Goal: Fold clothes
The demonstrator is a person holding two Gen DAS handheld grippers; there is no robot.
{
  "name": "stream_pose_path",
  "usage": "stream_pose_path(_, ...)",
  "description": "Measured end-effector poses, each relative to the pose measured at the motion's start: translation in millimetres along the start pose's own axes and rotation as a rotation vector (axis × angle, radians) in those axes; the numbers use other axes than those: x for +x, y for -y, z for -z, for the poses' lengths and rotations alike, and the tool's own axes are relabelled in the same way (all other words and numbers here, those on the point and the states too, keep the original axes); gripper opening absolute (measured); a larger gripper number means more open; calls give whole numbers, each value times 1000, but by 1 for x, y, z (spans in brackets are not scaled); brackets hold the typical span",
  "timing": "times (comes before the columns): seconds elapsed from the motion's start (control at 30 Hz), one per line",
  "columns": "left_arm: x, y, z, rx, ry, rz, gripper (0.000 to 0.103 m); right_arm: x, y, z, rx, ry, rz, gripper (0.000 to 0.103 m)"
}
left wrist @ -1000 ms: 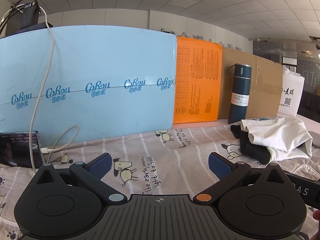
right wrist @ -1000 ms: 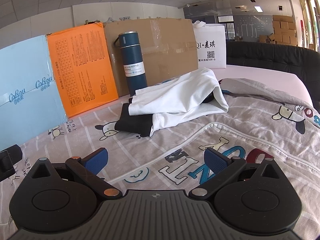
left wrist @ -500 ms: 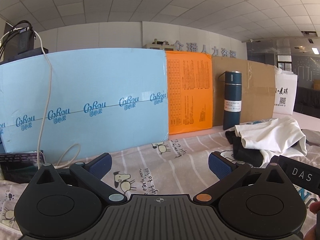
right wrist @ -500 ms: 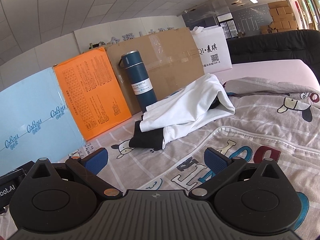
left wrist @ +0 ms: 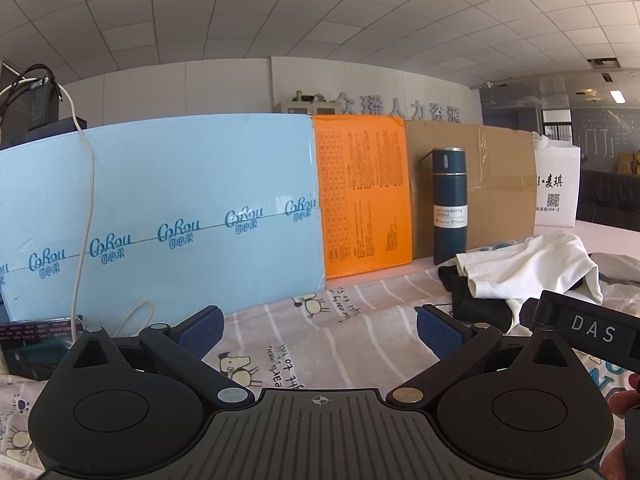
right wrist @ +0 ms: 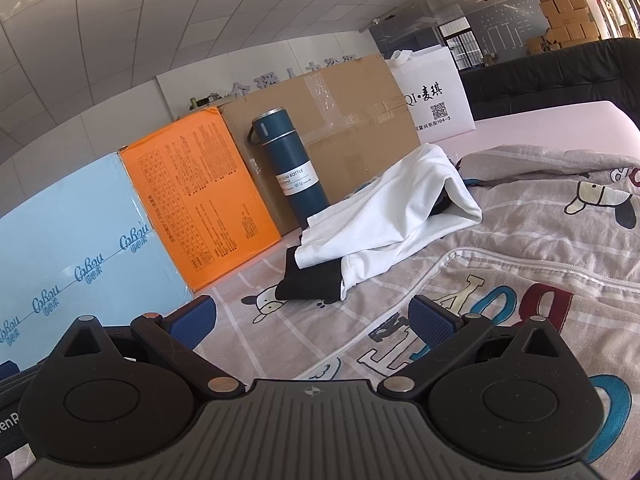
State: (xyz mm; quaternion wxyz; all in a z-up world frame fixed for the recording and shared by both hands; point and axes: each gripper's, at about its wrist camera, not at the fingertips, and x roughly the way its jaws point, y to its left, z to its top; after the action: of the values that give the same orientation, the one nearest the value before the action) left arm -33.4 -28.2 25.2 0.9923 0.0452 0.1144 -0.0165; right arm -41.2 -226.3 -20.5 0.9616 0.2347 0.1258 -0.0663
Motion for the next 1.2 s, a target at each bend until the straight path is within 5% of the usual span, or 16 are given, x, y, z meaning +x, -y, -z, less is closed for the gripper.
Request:
stream_pose_path(0.23,-30,-3,-2,12,62,-75,103,-9,10,-3,89,44,-67,103)
stream_pose_path(0.53,-99,-33,14,8,122,-157,103,-22,13,-3,155,24,-398,103)
stream_pose_path(0.77,-158,-79,33,-58,137,-278,103,-18,1,0,115,-142,-589,103)
stream_pose_path(0.93,-207,-126,49,-155,194,-423,103,-34,-14,9,-3,-169,-715,103)
stream_pose_path(1.2,-300,-213,56,-306,325,-635,103,-89,-101,32,-244,-269,-956,103)
